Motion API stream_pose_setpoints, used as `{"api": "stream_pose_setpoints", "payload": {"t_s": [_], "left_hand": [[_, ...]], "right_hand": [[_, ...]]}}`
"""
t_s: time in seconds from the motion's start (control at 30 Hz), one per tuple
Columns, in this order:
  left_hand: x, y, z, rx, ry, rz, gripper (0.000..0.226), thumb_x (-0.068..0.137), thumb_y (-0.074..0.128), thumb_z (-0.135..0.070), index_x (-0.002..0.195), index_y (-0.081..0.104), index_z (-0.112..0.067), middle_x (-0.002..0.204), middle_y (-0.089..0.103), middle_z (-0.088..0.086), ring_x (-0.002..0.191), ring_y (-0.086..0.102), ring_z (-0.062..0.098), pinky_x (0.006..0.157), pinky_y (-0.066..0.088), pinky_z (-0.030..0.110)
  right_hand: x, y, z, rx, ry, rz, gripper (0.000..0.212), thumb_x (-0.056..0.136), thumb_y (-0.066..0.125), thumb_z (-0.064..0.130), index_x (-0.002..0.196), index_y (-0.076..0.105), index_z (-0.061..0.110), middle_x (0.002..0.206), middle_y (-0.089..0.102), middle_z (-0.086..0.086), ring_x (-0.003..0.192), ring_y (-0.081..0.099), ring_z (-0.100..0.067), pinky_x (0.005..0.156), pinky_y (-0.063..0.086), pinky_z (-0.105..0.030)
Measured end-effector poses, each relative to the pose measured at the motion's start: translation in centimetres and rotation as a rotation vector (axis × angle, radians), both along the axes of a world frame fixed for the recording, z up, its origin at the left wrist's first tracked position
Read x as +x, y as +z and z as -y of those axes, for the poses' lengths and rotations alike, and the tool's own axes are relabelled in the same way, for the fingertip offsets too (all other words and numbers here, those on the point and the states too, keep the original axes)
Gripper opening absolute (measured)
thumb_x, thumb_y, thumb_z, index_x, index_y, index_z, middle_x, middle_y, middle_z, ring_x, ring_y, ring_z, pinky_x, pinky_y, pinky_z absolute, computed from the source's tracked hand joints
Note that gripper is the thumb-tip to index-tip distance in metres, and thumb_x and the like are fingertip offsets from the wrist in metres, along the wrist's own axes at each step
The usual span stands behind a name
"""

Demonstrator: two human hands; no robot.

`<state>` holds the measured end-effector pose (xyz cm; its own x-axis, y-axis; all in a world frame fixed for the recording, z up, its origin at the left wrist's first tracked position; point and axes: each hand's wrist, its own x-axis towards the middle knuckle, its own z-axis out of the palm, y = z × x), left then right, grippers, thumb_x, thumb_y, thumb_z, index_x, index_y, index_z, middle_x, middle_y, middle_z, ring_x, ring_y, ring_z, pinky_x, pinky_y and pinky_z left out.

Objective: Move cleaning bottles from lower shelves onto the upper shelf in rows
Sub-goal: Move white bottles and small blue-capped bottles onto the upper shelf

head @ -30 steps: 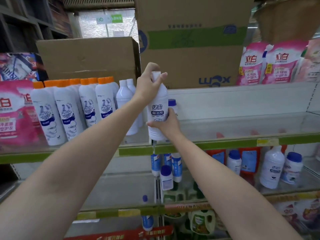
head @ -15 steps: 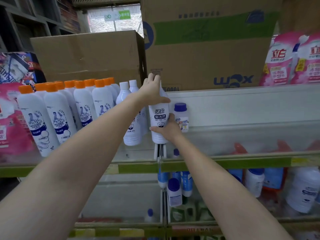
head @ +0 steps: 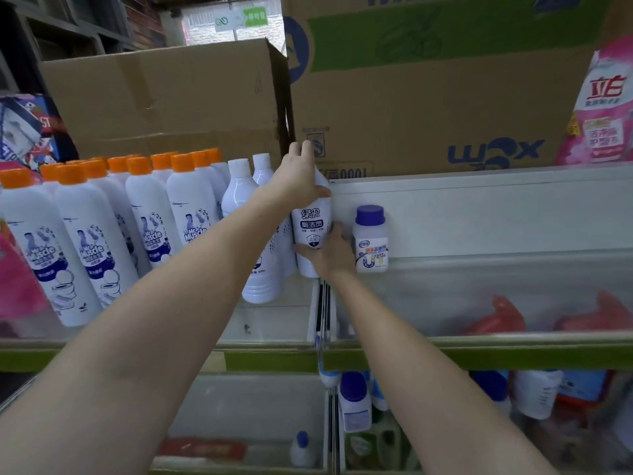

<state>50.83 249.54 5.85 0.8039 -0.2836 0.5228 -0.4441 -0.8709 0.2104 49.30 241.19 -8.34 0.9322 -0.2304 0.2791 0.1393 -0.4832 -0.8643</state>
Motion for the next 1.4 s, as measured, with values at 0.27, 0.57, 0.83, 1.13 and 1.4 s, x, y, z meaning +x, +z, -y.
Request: {"api": "stream_pose_setpoints", "payload": {"t_s": [0.27,0.57,0.83,1.13,1.4], "left_hand": [[-0.7,-0.3,0.3,0.0,0.038,0.022,0.085,0.085,0.078,-0.032,0.146,0.028,-0.001,0.144,0.032,0.017,0.13,0.042,0.036,0.102,0.04,0.04],[-4.0,-3.2,0.3,-0.032,0.092,0.203,0.082,0.086,0.077,-0.016,0.147,0.027,0.006,0.144,0.033,0.021,0.12,0.044,0.035,0.096,0.045,0.038],[-8.5,-5.0,-1.1,-0.051,0.063,0.083,0.013,0.09,0.053,-0.007,0.101,0.047,-0.005,0.102,0.049,0.011,0.088,0.051,0.032,0.062,0.041,0.04],[-15.3,-7.8,-2.3,-0.126,0.017,0.009,0.023,0.092,0.053,-0.013,0.112,0.058,-0.006,0.106,0.063,0.01,0.098,0.057,0.033,0.072,0.046,0.038],[-21.7,-10.8,0.5,-0.14,-0.062,-0.139,0.013,0.091,0.049,-0.019,0.081,0.056,-0.013,0.082,0.06,0.006,0.08,0.059,0.033,0.066,0.041,0.034]], "right_hand": [[0.0,0.2,-0.2,0.035,-0.005,-0.018,0.088,0.068,0.088,0.049,0.131,0.039,0.012,0.13,0.058,-0.014,0.119,0.057,-0.035,0.098,0.05,-0.049],[-2.6,1.4,-0.1,-0.045,-0.036,-0.142,0.08,0.077,0.085,0.025,0.14,0.037,0.009,0.143,0.046,-0.013,0.13,0.049,-0.031,0.101,0.047,-0.037],[-7.2,0.3,0.9,0.015,-0.026,-0.151,0.05,0.088,0.071,0.01,0.133,0.049,0.004,0.131,0.059,-0.015,0.118,0.059,-0.031,0.082,0.043,-0.029],[-14.2,-1.3,2.1,0.348,-0.087,-0.076,0.017,0.081,0.068,0.017,0.088,0.054,0.025,0.096,0.065,-0.004,0.099,0.067,-0.035,0.093,0.056,-0.054],[-23.6,-2.7,5.6,0.196,-0.189,-0.068,0.009,0.09,0.066,0.011,0.095,0.06,0.017,0.099,0.066,-0.002,0.096,0.064,-0.023,0.089,0.053,-0.038]]}}
